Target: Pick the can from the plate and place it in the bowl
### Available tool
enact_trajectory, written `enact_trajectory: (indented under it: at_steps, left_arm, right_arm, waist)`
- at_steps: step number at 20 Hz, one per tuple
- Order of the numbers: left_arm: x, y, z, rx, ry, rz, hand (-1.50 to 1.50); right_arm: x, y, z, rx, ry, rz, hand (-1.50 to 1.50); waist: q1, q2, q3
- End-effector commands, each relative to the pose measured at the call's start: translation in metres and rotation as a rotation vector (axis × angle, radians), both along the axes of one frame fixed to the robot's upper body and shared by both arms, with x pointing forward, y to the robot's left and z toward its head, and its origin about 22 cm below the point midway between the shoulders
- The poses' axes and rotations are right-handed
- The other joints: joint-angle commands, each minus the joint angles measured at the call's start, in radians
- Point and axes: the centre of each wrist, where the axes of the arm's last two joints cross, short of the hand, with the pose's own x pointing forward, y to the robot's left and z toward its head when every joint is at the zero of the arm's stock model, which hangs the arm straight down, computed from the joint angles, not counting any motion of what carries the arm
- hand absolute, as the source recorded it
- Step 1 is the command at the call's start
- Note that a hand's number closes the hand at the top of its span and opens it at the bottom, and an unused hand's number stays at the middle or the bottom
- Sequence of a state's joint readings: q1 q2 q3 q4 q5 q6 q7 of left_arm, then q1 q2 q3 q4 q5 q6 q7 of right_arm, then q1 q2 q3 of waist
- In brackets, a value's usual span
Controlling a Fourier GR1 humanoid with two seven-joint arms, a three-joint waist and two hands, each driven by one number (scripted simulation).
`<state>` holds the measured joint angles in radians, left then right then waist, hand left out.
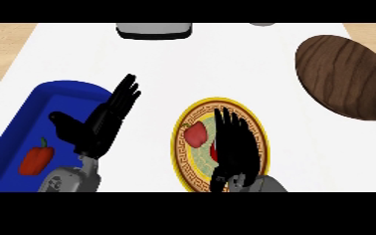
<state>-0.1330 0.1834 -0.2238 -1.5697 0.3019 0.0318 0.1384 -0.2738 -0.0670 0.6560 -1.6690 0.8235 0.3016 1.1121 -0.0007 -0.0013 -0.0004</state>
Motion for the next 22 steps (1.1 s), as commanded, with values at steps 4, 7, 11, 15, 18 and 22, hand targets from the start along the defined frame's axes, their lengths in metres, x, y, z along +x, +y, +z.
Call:
enact_trajectory:
  at_steps: [4,7,11,15,18,22]
  left_arm:
    - [-0.006,0.018,-0.001,-0.003,0.007,0.005,0.00]
    - [0.004,0.006,-0.016,-0.016,0.009,0.001,0.00]
    - [0.008,0.001,0.000,-0.009,-0.003,-0.001,0.00]
    - [-0.006,-0.018,-0.011,-0.006,-0.018,0.010,0.00]
    - [0.001,-0.015,-0.008,-0.003,0.010,-0.014,0.00]
    - [-0.026,0.011,-0.014,0.003,0.004,0.004,0.00]
  right_arm:
    - [0.022,0.002,-0.003,-0.056,0.052,-0.122,-1.50]
    - [0.009,0.002,-0.030,-0.066,0.040,-0.113,-1.50]
    - [0.017,0.002,-0.007,-0.029,-0.008,-0.060,1.50]
    - [0.019,-0.010,-0.025,-0.054,-0.047,-0.012,1.50]
    - [0.032,-0.005,-0.044,-0.046,-0.044,0.008,1.50]
    - [0.007,0.002,-0.031,-0.059,-0.050,0.017,1.50]
  waist:
    - [0.004,0.001,0.000]
    - [0.000,0.002,0.000]
    - [0.002,0.001,0.000]
    - [0.001,0.001,0.000]
    - [0.002,0.002,0.000]
    - [0.004,0.000,0.000]
